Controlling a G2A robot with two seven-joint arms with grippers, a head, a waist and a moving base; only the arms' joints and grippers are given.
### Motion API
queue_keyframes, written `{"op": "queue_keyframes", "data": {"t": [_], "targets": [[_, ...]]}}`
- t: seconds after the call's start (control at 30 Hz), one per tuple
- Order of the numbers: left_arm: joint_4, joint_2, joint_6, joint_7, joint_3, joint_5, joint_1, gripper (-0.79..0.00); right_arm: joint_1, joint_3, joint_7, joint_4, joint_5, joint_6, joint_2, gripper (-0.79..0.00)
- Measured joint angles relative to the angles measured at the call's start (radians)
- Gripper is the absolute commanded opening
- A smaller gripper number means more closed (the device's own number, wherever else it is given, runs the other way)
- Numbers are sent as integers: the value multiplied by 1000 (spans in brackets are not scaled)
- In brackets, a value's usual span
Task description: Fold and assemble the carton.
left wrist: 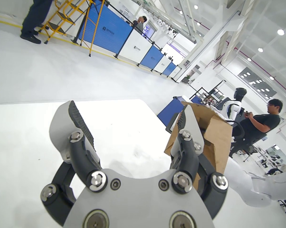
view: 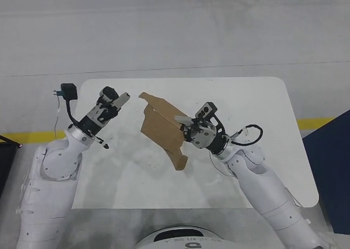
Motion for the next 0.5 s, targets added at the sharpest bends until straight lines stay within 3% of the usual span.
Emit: {"op": "queue_keyframes", "data": {"t": [0.1, 0.33, 0.5], "targets": [[-21, 2, 9, -11, -1, 23, -34, 0, -10, -2, -10, -15, -21, 9, 1, -785], [-35, 6, -41, -121, 93, 105, -118, 0, -39, 10, -10, -36, -42, -1, 5, -785], [-21, 9, -68, -154, 130, 156, -123, 0, -66, 29, -14, -61, -52, -8, 10, -785]]}}
